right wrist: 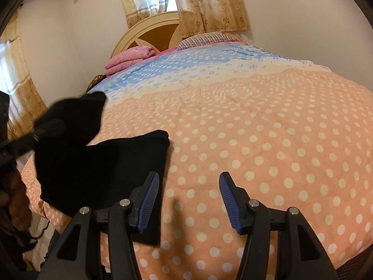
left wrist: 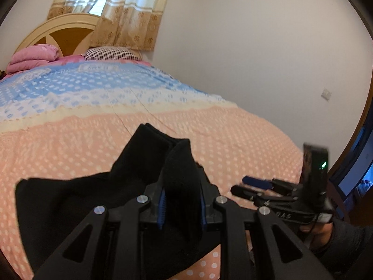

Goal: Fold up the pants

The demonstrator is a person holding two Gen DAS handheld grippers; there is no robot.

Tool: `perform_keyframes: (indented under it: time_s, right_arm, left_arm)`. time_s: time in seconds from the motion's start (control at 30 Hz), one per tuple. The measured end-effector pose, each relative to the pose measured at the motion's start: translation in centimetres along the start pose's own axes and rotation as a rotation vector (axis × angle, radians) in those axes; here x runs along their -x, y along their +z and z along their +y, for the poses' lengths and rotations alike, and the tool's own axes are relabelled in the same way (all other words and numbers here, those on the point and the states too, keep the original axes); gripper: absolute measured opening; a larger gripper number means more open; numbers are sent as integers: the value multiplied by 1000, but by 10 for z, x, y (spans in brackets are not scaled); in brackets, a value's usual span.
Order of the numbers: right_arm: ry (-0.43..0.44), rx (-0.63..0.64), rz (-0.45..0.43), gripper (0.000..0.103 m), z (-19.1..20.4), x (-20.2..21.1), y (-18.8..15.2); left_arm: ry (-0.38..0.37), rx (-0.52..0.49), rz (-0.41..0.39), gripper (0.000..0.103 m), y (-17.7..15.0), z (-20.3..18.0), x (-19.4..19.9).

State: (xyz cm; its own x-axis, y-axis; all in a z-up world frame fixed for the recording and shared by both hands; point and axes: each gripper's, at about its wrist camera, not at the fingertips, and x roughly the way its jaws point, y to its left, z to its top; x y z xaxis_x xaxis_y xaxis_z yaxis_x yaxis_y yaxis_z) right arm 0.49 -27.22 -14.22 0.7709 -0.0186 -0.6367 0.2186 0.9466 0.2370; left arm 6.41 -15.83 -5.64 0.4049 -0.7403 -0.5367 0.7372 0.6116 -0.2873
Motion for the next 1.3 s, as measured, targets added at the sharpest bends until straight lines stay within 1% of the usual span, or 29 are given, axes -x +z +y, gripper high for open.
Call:
perform_keyframes:
  time_s: [0.17,0.23,0.3,0.33,0.37,0.4,0.43,0.47,0.5,0.53,0.6,0.67,0.73,0.8,0.83,0.9,0.97,1.03,1.07,1.1,1.13,1.17,1.23,1.3]
  right_arm:
    - [15,-15,7,56,-2,-4,-2]
    - [40,-37,4,56,-3,-4,-1]
    - [70,-52,-6,56,-3,-2,0]
    - [80,-55,-10,56,-3,-1,1]
    - [90,-58,-15,56,-4,0,2]
    - [95,-59,-20,56,-3,1,2]
    - [102,-61,-24,56,-2,2,2]
    - [107,-64,-23,56,-3,2,3]
    - [116,-72,-18,56,-3,2,4]
    - [129,-81,-13,56,-3,2,4]
    - [166,-92,-5,56,-1,2,7]
    - [211,-86,2,56,7,4,10]
    - [255,-63,21,56,20,3,14]
    - [275,-46,42,57,33,0,16]
    - [285,-36,62,60,39,-4,16]
    - [277,-25,96,62,47,-14,15]
    - [242,-24,129,61,52,-25,13]
    - [237,-25,170,61,56,-37,9]
    - [233,-15,184,50,59,-40,7]
    - [220,4,187,39,61,-41,6]
    - [214,24,183,21,63,-40,5]
    - [240,26,175,16,64,-36,5]
    - [273,28,134,14,64,-21,7]
    - [284,41,82,14,65,-4,10]
  left_arm:
    - [25,-83,54,25,-20,-18,-24]
    - [23,-101,59,27,-26,-23,-26]
    - [23,-121,54,33,-30,-29,-26]
    - [17,-133,49,33,-31,-32,-25]
    - [3,-155,43,38,-31,-37,-22]
    - [2,-173,37,49,-32,-41,-18]
    - [9,-199,21,54,-33,-47,-13]
    - [18,-223,-3,64,-34,-52,-5]
    - [27,-240,-24,70,-36,-55,3]
    - [39,-252,-47,71,-36,-56,13]
    - [78,-249,-73,76,-37,-50,25]
    - [138,-221,-91,78,-38,-36,34]
    - [202,-183,-100,78,-38,-18,41]
    - [265,-129,-109,78,-40,3,48]
    - [297,-92,-107,78,-41,16,51]
    - [351,-48,-111,78,-43,34,52]
    - [424,-11,-114,79,-48,52,53]
    - [496,26,-120,89,-53,69,54]
    - [516,47,-122,97,-56,76,54]
    - [529,75,-123,98,-58,83,54]
    - [523,110,-124,98,-60,91,55]
    - [516,131,-120,98,-62,95,53]
    - [516,158,-114,98,-65,99,53]
    - [506,165,-113,99,-64,97,51]
